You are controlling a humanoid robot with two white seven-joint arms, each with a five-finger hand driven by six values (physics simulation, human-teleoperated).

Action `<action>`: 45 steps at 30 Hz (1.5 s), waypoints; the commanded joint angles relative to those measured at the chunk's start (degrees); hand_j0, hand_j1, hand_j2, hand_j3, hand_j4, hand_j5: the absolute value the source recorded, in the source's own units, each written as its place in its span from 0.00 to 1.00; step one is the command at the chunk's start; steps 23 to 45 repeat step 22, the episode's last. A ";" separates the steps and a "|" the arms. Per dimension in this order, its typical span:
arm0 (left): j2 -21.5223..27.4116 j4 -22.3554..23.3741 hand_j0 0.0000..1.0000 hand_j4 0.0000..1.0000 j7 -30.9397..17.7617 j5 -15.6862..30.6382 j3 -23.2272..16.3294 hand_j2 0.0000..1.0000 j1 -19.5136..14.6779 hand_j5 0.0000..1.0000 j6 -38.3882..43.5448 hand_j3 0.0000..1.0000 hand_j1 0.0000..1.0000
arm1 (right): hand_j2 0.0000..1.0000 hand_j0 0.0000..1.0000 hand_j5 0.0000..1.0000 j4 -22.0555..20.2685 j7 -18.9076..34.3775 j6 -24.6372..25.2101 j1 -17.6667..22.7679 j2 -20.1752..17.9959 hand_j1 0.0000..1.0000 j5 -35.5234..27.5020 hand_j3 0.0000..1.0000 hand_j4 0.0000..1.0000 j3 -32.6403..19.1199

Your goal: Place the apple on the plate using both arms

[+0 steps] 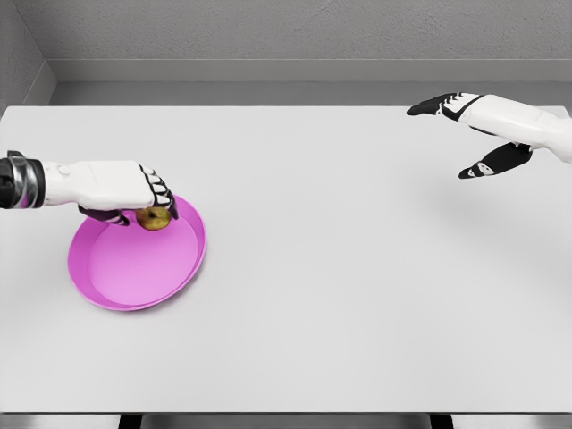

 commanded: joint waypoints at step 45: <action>-4.97 30.51 1.00 1.00 -0.08 15.84 8.05 1.00 -0.18 1.00 0.10 1.00 1.00 | 1.00 1.00 1.00 0.39 -0.03 0.17 0.09 0.03 1.00 0.20 1.00 1.00 0.32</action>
